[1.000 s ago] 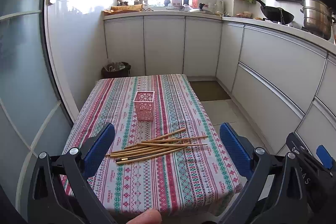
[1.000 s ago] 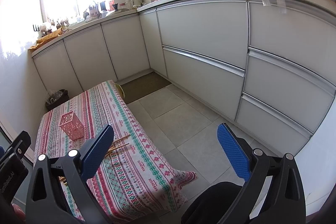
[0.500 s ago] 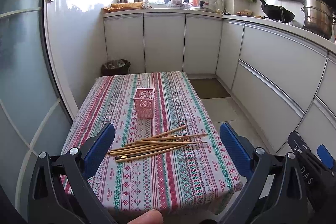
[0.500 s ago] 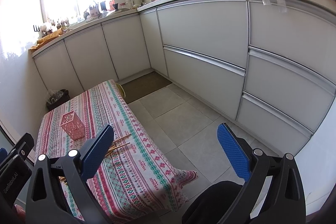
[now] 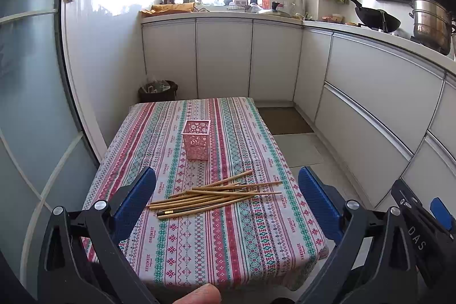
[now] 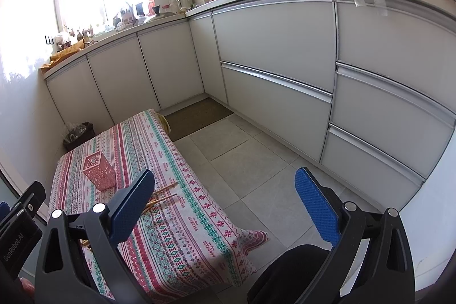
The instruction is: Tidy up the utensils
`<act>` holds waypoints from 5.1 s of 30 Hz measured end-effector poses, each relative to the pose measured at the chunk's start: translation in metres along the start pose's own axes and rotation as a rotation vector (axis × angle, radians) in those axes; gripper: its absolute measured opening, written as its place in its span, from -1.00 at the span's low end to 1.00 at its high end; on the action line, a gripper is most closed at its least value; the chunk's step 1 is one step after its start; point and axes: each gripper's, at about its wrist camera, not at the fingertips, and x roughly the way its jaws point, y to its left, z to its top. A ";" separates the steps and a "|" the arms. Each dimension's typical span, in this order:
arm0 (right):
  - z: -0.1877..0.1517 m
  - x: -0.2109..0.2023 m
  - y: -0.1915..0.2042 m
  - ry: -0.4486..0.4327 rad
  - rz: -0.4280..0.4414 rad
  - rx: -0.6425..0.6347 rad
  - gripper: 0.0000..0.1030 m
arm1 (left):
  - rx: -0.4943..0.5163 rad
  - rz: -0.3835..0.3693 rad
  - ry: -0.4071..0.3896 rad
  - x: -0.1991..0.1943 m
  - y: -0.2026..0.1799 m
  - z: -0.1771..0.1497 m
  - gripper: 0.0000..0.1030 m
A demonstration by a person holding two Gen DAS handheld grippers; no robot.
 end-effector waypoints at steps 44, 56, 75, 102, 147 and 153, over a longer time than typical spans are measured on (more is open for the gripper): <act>0.002 0.003 0.002 0.018 -0.015 -0.023 0.87 | 0.002 -0.001 0.032 0.012 -0.002 -0.001 0.86; -0.001 0.084 -0.023 0.292 0.244 0.141 0.87 | 0.018 -0.127 0.317 0.115 0.025 0.018 0.86; -0.062 0.266 -0.009 0.825 0.426 0.415 0.87 | 0.268 -0.310 0.856 0.374 -0.024 -0.013 0.86; -0.080 0.287 0.015 0.887 0.264 0.483 0.87 | 0.271 -0.413 0.500 0.289 0.073 0.024 -0.73; -0.054 0.295 0.114 0.701 0.249 0.382 -0.88 | -0.030 -0.651 -0.007 0.104 0.165 0.066 -0.88; -0.022 0.239 0.132 0.555 0.374 0.259 -0.88 | -0.039 -0.624 -0.006 0.105 0.163 0.066 -0.88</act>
